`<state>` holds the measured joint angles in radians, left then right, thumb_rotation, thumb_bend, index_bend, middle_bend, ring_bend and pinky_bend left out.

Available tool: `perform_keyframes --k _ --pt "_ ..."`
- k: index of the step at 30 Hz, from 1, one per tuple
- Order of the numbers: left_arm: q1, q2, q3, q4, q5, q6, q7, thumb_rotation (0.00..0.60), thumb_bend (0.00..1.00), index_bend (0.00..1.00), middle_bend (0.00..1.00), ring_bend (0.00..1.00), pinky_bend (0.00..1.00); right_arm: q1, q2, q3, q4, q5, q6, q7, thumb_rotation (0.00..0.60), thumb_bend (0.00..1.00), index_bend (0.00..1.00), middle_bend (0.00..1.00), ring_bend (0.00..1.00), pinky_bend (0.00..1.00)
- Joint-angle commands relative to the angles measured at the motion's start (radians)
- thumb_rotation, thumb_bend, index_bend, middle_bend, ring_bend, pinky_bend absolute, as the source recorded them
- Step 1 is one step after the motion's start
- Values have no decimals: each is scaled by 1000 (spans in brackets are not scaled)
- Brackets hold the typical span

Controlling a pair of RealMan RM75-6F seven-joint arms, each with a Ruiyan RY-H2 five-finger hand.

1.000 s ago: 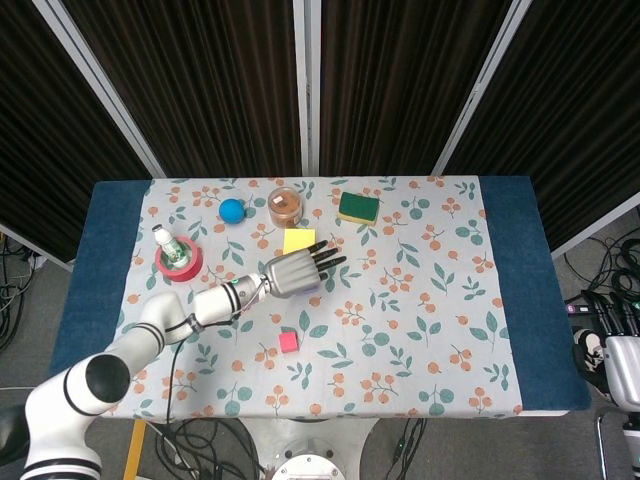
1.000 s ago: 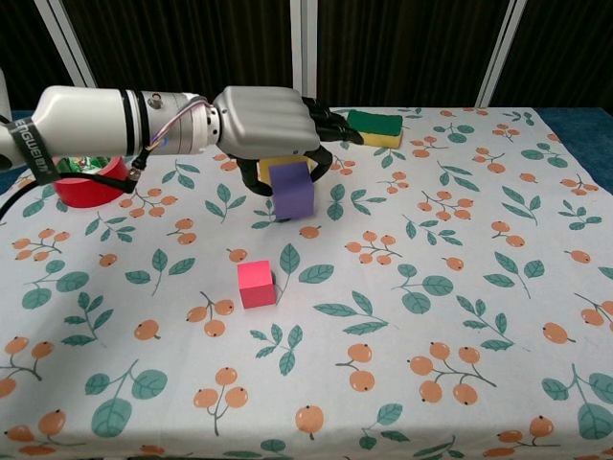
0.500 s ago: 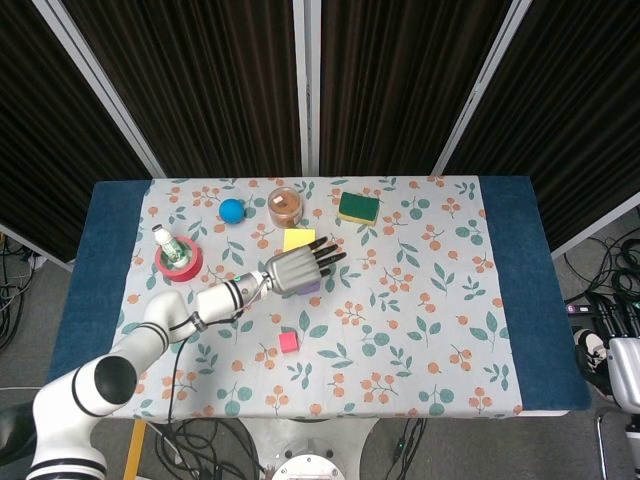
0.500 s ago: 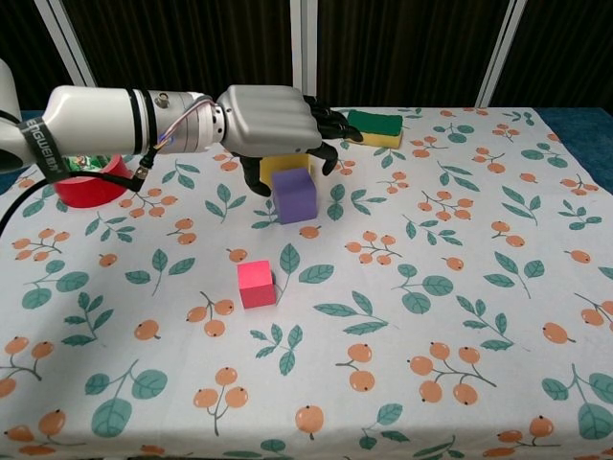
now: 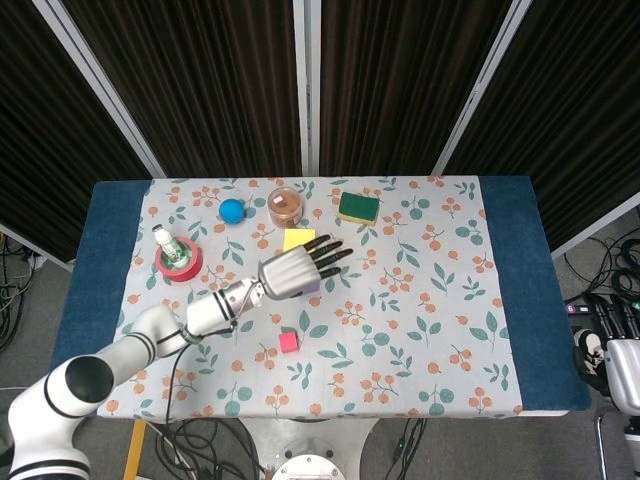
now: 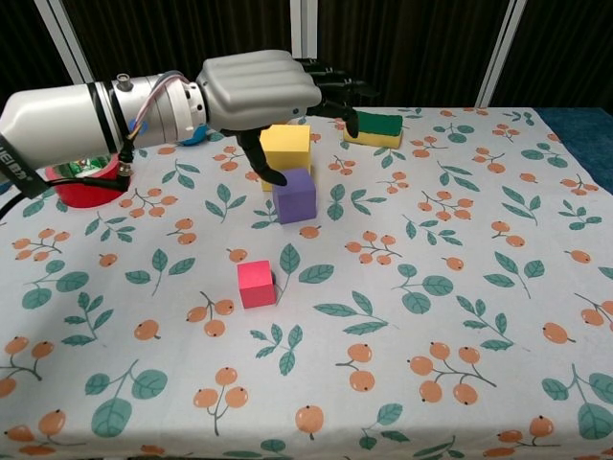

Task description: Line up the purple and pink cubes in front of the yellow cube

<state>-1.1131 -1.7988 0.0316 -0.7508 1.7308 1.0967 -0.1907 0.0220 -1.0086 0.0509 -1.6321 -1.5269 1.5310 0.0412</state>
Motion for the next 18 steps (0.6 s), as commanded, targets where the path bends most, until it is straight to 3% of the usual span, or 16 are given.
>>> perform_keyframes --k 1,9,18 --pt "-11 -14 -40 -43 -37 -25 -2 600 161 288 69 63 130 0 0 0 -1 -1 1 -2 600 364 6 97 0 102" --pt "-54 -94 -75 2 -81 -129 47 600 94 274 55 60 125 -5 2 1 -2 2 6 -1 600 364 7 96 0 103" --pt "-51 -189 -71 132 -95 -159 139 600 23 186 5 43 120 -12 1 1 3 2 17 7 600 364 7 96 0 102"
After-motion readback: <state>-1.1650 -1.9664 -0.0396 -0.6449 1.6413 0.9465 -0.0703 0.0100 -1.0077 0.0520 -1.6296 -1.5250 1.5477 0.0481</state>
